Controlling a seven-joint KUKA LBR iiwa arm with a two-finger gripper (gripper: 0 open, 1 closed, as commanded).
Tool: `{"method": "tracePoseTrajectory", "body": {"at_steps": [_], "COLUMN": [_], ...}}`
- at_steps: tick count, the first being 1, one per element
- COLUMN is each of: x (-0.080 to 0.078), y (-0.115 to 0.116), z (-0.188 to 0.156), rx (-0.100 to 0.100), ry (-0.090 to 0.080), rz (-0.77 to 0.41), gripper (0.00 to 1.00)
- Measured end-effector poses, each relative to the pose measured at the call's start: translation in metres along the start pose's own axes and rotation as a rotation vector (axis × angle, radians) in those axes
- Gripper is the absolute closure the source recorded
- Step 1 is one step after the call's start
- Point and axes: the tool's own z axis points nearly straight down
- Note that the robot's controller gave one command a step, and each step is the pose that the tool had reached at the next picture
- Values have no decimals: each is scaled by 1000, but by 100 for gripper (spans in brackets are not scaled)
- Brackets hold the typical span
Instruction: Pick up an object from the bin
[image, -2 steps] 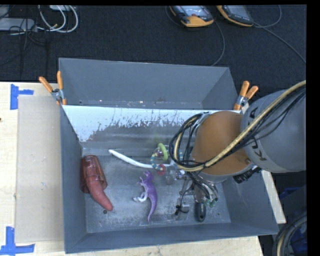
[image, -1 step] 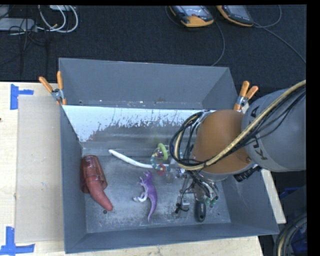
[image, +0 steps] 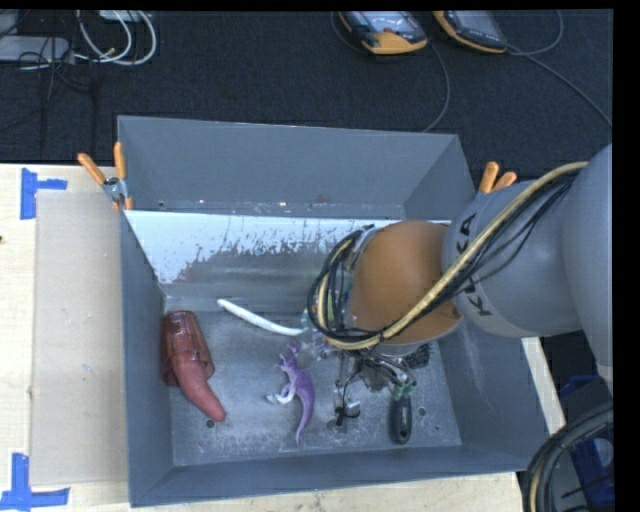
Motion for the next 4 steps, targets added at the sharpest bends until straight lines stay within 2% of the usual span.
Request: {"method": "tracePoseTrajectory", "body": {"at_steps": [1,2,3,4], "x": [-6,-34,-40,-52], "y": [13,19,26,16], "z": [-39,-39,19,25], "rx": [-2,2,-2,2], "ry": [5,-6,3,-7], "rz": [-260,-347,-541,-818], "gripper": [0,0,0,100]}}
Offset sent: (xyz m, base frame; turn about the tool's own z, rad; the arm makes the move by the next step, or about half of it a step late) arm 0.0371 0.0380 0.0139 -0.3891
